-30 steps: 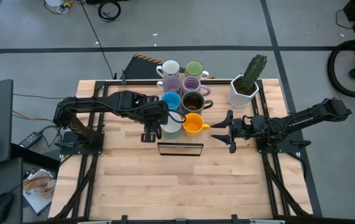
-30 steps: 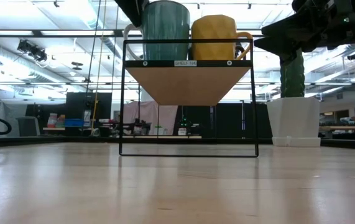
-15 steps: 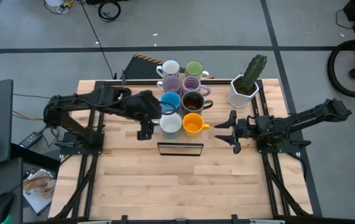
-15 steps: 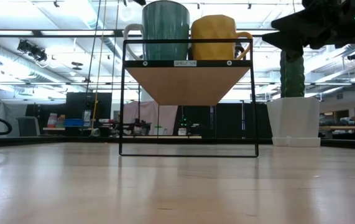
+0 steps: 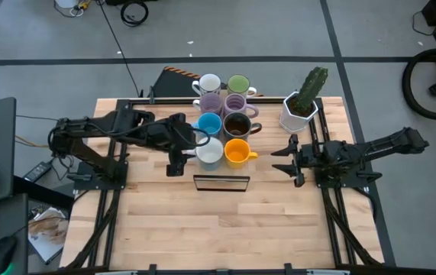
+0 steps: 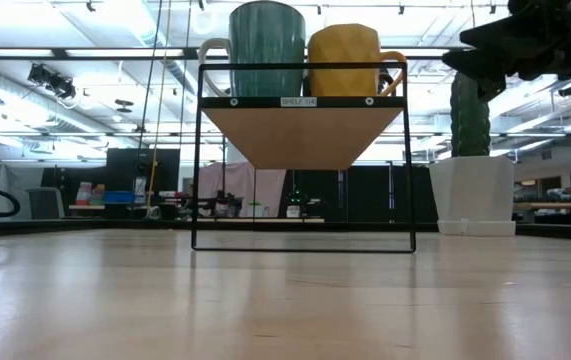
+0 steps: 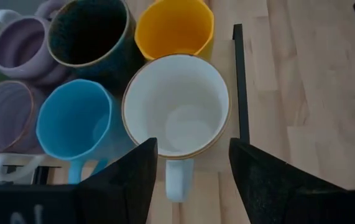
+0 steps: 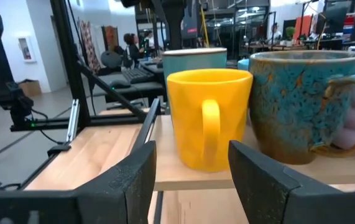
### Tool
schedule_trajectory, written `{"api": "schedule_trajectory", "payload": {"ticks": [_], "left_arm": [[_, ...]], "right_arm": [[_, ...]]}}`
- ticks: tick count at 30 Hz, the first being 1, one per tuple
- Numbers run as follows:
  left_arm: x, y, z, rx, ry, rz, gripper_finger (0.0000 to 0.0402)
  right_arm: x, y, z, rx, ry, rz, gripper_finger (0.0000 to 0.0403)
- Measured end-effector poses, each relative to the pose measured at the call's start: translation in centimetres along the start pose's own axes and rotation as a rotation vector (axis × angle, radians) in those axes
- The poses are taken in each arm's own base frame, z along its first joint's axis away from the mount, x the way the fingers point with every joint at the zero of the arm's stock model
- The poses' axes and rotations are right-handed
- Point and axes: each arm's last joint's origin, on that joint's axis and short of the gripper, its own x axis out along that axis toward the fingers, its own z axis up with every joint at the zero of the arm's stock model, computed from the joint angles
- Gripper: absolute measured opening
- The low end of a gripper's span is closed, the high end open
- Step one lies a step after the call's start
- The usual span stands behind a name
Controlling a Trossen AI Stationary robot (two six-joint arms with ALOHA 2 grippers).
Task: Place coffee mugs
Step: Return to Home Position
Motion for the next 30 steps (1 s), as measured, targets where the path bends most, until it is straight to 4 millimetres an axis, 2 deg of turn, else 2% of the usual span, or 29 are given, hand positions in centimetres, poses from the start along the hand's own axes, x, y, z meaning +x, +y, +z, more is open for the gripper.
{"api": "schedule_trajectory", "payload": {"ticks": [9, 14, 16, 20, 22, 30], "left_arm": [[-0.2, -0.8, 0.2, 0.019, -0.023, -0.003, 0.0205], [-0.2, -0.8, 0.5, 0.018, -0.052, -0.002, 0.0205], [0.6, -1.2, 0.4, 0.022, -0.076, -0.006, 0.0205], [2.5, -1.8, -1.8, 0.038, -0.093, -0.023, 0.0205], [3.0, -1.8, -3.6, 0.033, -0.109, -0.021, 0.0204], [2.8, -1.6, -11.0, -0.075, -0.34, -0.015, 0.0178]], "right_arm": [[-1.6, -0.2, 0.2, -0.005, -0.002, 0.02, 0.0203], [-1.9, -0.2, -0.2, -0.056, -0.076, 0.05, 0.0201], [-1.9, -0.2, 0.0, -0.053, -0.121, 0.049, 0.0202], [-2.0, -0.2, 0.2, -0.05, -0.145, 0.047, 0.0202], [-2.0, -0.2, 0.3, -0.047, -0.151, 0.046, 0.0201], [-2.3, -0.6, 0.6, -0.003, -0.183, -0.071, 0.02]]}}
